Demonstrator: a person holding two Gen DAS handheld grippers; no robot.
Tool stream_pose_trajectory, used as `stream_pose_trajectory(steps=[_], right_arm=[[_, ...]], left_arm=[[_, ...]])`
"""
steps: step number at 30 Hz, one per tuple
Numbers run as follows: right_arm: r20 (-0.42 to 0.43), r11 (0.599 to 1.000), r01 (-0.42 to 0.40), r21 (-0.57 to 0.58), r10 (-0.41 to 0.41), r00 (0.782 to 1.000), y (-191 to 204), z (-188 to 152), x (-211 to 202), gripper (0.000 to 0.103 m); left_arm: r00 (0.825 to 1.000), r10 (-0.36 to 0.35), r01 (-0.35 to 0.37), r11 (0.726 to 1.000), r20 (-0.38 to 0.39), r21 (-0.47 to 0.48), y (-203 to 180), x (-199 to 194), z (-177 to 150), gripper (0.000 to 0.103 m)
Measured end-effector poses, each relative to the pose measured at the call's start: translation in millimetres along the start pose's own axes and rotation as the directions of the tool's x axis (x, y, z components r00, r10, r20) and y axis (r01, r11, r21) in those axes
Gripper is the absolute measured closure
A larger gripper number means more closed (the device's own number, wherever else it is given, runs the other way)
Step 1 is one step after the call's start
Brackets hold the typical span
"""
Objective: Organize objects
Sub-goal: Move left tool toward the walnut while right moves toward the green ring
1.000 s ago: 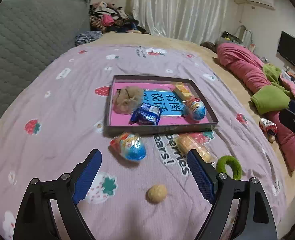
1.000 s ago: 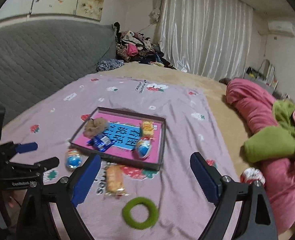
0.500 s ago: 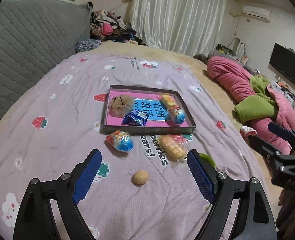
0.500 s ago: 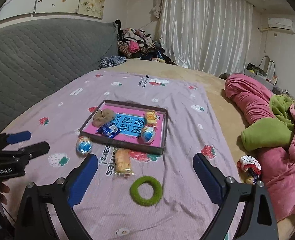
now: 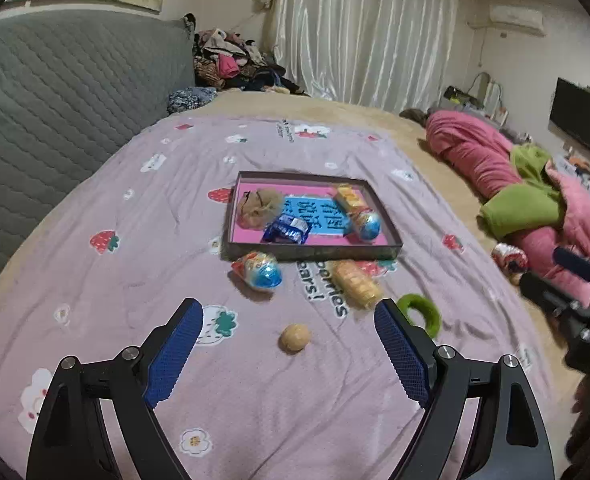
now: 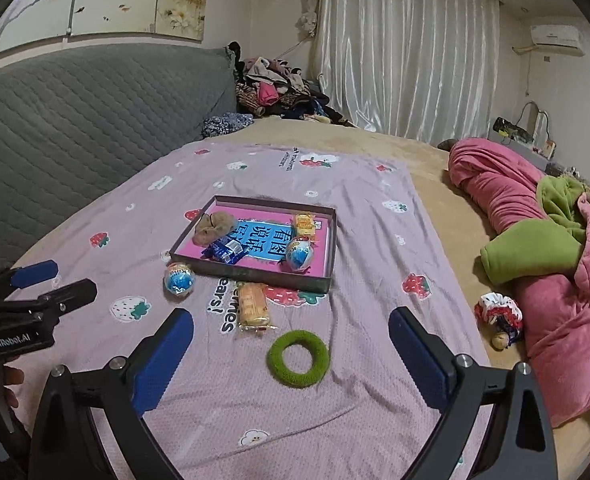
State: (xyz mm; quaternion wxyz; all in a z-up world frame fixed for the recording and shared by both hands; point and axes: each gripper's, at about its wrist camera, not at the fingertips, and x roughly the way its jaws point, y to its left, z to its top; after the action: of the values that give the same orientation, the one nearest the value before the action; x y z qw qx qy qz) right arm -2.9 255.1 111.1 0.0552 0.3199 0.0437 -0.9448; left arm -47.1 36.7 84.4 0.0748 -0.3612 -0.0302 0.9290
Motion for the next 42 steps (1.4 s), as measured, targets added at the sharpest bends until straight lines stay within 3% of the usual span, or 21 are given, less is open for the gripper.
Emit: stream_pose_trajectory(steps=[14, 26, 28, 42], right_arm=[[-0.032, 1.000, 0.021, 0.001, -0.021, 0.999, -10, -13, 9, 0.004], [-0.108, 0.999, 0.042, -0.018, -0.043, 0.993, -19, -39, 34, 0.004], [-0.118, 0.995, 0.085, -0.048, -0.090, 0.989, -17, -43, 40, 0.004], [-0.196, 0.994, 0.094, -0.059, -0.104, 0.975, -29, -59, 82, 0.004]], left_arm=[[0.997, 0.027, -0.024, 0.999, -0.072, 0.034, -5, 26, -26, 0.014], [0.994, 0.044, -0.037, 0.997, -0.104, 0.071, -9, 55, -49, 0.014], [0.993, 0.032, -0.025, 0.998, -0.117, 0.060, -7, 60, -50, 0.014], [0.985, 0.012, -0.003, 0.998, -0.173, 0.055, -3, 92, -59, 0.014]])
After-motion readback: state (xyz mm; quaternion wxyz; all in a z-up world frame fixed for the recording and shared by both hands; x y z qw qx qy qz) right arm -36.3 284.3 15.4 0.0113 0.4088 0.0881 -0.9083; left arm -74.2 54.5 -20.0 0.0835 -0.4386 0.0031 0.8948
